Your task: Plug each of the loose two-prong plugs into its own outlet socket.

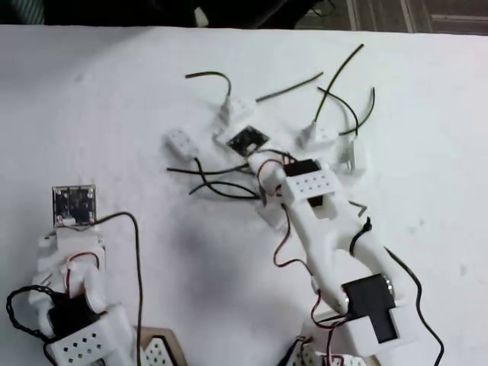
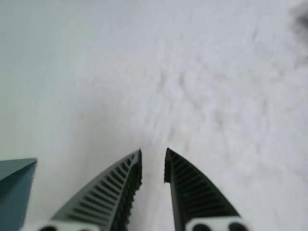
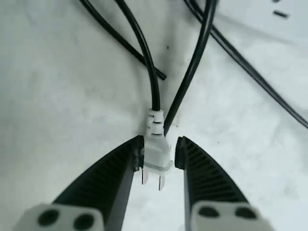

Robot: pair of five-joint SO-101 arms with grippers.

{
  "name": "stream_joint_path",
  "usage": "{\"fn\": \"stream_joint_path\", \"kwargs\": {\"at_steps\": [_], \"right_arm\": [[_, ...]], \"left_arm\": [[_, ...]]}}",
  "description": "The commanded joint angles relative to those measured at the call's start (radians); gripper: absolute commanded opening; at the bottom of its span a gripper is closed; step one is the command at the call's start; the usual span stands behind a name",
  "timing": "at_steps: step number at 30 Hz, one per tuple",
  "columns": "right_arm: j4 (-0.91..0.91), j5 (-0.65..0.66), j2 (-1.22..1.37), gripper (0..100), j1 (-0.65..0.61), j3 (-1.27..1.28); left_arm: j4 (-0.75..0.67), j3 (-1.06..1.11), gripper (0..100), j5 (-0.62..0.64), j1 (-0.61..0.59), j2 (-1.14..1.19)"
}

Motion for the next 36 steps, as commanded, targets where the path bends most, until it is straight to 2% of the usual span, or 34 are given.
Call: {"fn": "stream_joint_path", "kwargs": {"at_steps": [1, 11, 22, 29, 36], "right_arm": [[-0.010, -0.011, 0.002, 11.1, 0.053, -0.060], [0.002, -0.018, 0.173, 10.9, 0.050, -0.110], [0.248, -0.103, 0.110, 11.2, 0.036, -0.269], [0.254, -0.104, 0.136, 11.2, 0.036, -0.244], [0.260, -0.175, 0.159, 11.2, -0.004, -0.241]], "left_arm": [[-0.021, -0.003, 10, -0.008, 0.008, -0.007], [-0.021, -0.003, 10, -0.009, 0.033, -0.007], [-0.021, -0.003, 10, -0.009, 0.033, -0.007], [-0.021, -0.003, 10, -0.009, 0.033, -0.007], [-0.021, -0.003, 10, -0.009, 0.033, -0.007]]}}
